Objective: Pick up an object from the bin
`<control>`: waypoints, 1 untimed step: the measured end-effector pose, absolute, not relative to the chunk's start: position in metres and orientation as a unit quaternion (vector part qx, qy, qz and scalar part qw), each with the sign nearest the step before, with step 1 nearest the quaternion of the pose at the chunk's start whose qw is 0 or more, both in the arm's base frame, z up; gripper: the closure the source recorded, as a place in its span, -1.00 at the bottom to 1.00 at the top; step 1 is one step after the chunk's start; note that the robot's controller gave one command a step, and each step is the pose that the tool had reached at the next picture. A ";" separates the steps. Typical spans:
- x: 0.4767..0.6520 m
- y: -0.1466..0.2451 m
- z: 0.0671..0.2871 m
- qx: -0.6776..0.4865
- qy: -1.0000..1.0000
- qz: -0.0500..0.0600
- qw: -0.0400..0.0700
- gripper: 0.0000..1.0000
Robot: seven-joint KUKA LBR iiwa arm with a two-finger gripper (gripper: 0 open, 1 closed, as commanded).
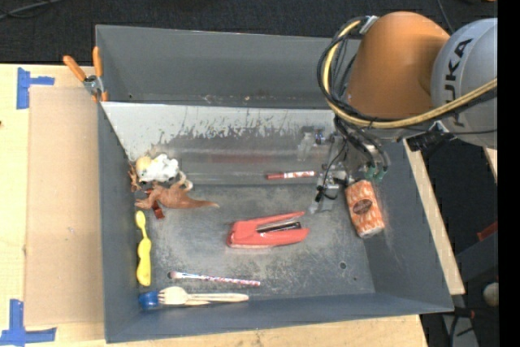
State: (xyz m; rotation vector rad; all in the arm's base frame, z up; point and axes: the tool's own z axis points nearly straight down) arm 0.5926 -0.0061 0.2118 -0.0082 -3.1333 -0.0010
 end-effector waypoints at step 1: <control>0.594 -0.006 0.216 -0.003 -1.000 0.000 0.000 -1.00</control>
Offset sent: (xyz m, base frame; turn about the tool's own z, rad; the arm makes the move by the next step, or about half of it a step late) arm -0.0218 0.0201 -0.1418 0.2634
